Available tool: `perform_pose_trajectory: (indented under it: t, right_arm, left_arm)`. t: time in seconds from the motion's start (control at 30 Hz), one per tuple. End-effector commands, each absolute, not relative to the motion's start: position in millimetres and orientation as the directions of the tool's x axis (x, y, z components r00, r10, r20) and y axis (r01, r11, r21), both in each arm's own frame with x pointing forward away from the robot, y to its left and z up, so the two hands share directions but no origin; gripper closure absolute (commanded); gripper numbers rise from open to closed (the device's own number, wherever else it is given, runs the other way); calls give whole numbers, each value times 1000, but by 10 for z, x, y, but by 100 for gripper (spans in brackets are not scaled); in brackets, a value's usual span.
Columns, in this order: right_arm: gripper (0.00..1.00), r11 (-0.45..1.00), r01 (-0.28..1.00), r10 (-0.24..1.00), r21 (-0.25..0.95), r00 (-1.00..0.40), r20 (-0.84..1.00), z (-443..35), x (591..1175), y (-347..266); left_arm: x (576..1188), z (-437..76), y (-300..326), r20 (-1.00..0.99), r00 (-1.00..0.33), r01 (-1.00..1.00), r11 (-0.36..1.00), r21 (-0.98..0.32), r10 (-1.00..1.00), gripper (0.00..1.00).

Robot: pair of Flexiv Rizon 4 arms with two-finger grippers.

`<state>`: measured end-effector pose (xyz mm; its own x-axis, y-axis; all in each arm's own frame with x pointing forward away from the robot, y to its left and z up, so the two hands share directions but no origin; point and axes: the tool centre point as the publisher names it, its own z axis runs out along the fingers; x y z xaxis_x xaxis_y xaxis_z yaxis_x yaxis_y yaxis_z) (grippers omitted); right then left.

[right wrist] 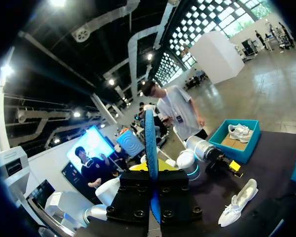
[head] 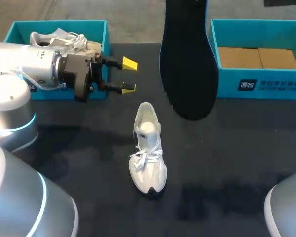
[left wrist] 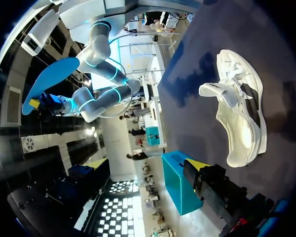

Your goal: Take the shoe out of the shoebox, open the shoe tongue, remove and reinsert the insole, then place the shoe into the shoebox

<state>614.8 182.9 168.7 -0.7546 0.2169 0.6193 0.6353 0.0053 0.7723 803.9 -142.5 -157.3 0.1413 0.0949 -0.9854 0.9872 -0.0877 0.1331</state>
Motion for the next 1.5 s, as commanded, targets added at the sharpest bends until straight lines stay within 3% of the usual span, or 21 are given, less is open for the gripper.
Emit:
perform_pose_trajectory:
  t: [0.03, 0.2, 0.37, 0.47, 0.9, 1.5]
  right_arm:
    - [100, 8, 636, 217, 771, -754, 620, 1702, 6172, 1868]
    - [100, 8, 636, 217, 771, -754, 620, 1702, 6172, 1868]
    - [100, -28, 664, 185, 747, -731, 657, 1759, 6556, 1963]
    - [100, -55, 706, 171, 706, -690, 703, 1831, 7075, 2116]
    - [100, -43, 783, 135, 620, -611, 780, 1653, 7893, 2318]
    - [100, -110, 851, 179, 514, -492, 852, 1116, 7808, 2097]
  left_arm:
    - [8030, -1577, -1427, -985, 143, 987, -85, 136, 94, 0]
    - [8030, -1577, -1427, -985, 143, 987, -85, 136, 94, 0]
    - [8030, -1577, -1427, -985, 143, 987, -85, 136, 94, 0]
    - [8030, -1577, -1427, -985, 143, 987, -85, 136, 94, 0]
    - [8030, -1577, -1427, -985, 143, 987, -85, 136, 94, 0]
    - [8030, -1577, -1427, -985, 143, 987, -85, 136, 94, 0]
